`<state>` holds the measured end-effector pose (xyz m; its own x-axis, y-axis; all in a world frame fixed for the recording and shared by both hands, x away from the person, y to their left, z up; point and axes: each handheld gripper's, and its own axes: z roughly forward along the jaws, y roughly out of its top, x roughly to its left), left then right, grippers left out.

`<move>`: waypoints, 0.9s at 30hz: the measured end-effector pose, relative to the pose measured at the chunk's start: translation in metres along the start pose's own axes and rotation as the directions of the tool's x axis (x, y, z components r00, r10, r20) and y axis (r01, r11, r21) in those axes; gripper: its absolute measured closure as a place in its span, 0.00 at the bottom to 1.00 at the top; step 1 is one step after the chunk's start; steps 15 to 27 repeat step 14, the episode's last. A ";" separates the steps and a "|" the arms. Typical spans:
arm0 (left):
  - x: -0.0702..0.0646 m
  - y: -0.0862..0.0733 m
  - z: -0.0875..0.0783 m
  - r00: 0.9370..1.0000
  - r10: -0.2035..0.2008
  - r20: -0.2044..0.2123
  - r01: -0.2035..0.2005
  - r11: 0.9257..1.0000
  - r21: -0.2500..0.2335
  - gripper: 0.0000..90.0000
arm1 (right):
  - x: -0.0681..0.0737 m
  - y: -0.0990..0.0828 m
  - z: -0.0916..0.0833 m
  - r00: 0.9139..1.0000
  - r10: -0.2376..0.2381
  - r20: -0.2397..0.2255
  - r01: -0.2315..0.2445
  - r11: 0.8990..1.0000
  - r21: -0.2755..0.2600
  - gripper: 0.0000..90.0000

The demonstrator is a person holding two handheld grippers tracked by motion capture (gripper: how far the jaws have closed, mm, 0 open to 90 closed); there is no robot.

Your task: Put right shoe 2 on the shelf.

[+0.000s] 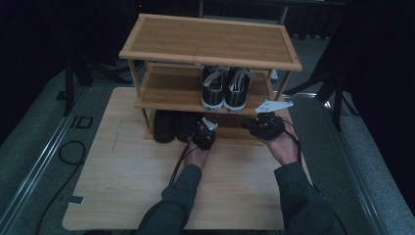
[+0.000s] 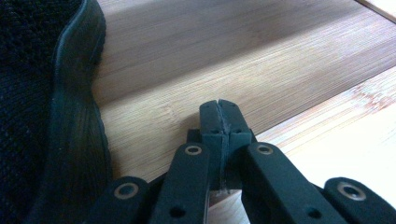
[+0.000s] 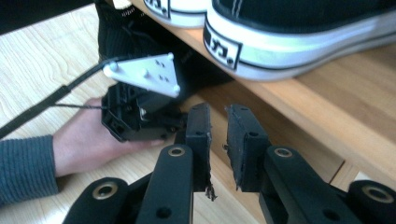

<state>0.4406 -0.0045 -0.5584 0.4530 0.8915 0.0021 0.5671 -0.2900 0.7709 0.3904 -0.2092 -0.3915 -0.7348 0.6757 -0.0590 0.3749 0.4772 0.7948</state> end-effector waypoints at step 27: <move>0.000 0.000 0.000 1.000 0.002 -0.002 -0.002 1.000 -0.002 1.00 | -0.003 -0.015 0.010 1.000 0.016 -0.006 -0.015 0.999 0.050 0.85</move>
